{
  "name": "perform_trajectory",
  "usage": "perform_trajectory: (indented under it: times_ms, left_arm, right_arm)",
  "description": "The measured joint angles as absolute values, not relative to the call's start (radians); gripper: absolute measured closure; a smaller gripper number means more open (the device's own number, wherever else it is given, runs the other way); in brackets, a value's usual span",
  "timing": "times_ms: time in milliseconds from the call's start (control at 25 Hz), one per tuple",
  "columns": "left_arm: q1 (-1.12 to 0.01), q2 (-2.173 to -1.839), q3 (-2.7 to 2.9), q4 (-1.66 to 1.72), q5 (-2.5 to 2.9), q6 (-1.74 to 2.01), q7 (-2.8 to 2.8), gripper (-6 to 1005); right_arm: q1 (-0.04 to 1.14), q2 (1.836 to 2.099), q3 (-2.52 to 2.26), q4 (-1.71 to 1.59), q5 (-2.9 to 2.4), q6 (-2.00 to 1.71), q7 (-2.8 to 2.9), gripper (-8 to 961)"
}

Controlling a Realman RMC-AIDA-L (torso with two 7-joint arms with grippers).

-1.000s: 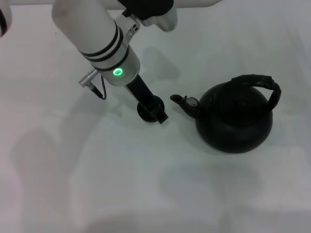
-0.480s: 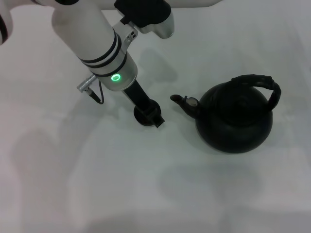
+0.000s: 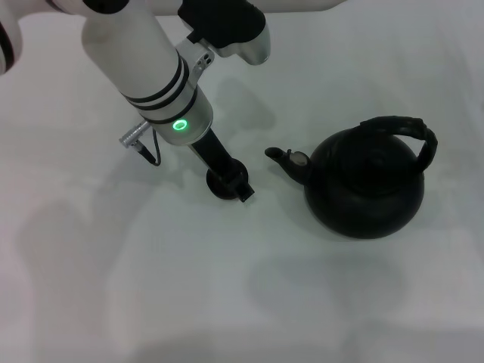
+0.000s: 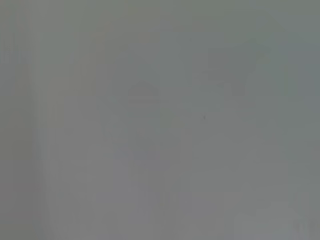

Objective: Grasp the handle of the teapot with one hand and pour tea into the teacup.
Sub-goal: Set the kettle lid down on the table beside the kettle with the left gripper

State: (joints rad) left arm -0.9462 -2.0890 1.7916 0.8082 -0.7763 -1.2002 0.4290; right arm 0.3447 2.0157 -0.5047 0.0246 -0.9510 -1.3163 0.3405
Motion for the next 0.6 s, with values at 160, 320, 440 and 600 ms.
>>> perform_trajectory:
  times_ms: [160, 320, 440, 600]
  left_arm:
    - [-0.949, -2.088, 1.792, 0.808, -0.776, -1.201, 0.428, 245]
    - [-0.951, -2.088, 1.792, 0.808, -0.771, -1.206, 0.428, 239]
    - [-0.951, -2.088, 1.792, 0.808, -0.770, -1.208, 0.428, 235]
    - [-0.951, -2.088, 1.792, 0.808, -0.770, -1.208, 0.428, 230]
  right_arm:
    - [0.347, 2.016, -0.505, 0.025, -0.951, -1.316, 0.341, 83]
    - [0.348, 2.016, -0.505, 0.025, -0.951, -1.316, 0.341, 83]
    - [0.348, 2.016, -0.505, 0.025, -0.951, -1.316, 0.341, 83]
    - [0.348, 2.016, -0.505, 0.024, -0.951, -1.316, 0.341, 83]
